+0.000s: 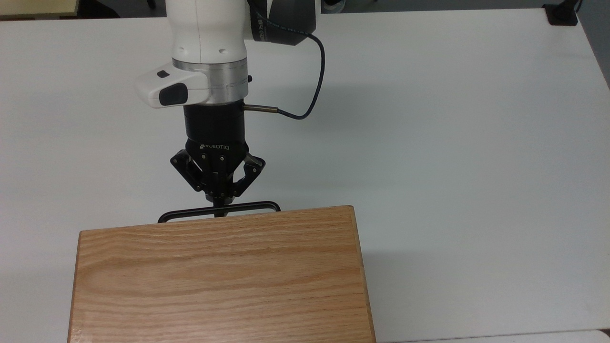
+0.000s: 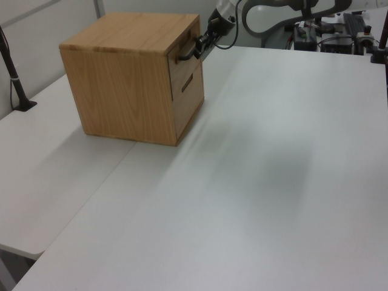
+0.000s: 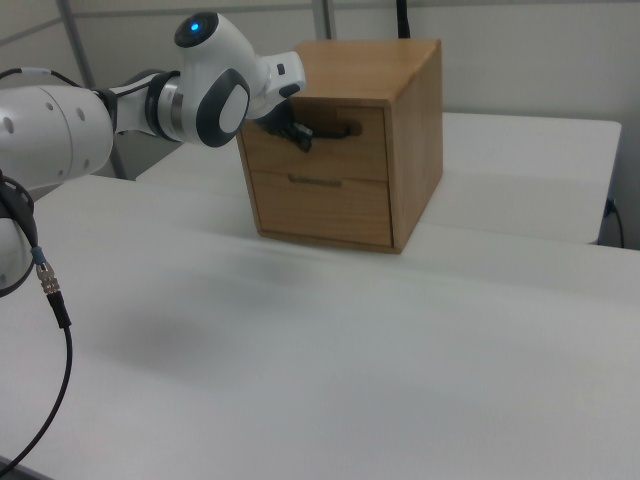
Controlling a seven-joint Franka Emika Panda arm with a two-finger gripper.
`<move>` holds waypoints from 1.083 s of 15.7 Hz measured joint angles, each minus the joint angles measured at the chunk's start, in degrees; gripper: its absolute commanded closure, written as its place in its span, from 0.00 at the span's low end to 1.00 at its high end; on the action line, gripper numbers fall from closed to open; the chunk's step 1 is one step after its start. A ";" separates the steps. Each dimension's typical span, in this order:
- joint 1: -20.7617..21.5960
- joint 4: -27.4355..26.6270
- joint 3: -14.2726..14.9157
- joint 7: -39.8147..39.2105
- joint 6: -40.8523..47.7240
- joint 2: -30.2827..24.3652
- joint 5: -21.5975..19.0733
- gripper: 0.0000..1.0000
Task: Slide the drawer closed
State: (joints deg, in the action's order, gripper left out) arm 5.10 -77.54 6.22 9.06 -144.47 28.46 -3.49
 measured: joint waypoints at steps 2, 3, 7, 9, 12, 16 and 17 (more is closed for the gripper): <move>0.07 0.03 0.09 0.06 -0.23 0.08 0.00 0.97; 0.10 0.05 0.13 0.09 -0.23 0.06 0.00 0.97; 0.06 -2.25 0.70 0.16 0.81 -2.97 0.00 0.97; -0.02 -5.62 0.80 0.15 7.05 -8.05 0.00 0.89; -0.12 -10.02 0.80 -0.16 23.59 -16.10 0.00 0.50; -0.42 -16.06 0.81 -2.82 35.75 -25.04 0.00 0.00; -0.42 -18.13 0.81 -3.64 36.18 -26.82 0.00 0.00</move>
State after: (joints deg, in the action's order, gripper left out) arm 4.68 -95.67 7.02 5.42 -108.29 1.64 -3.49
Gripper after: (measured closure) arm 0.590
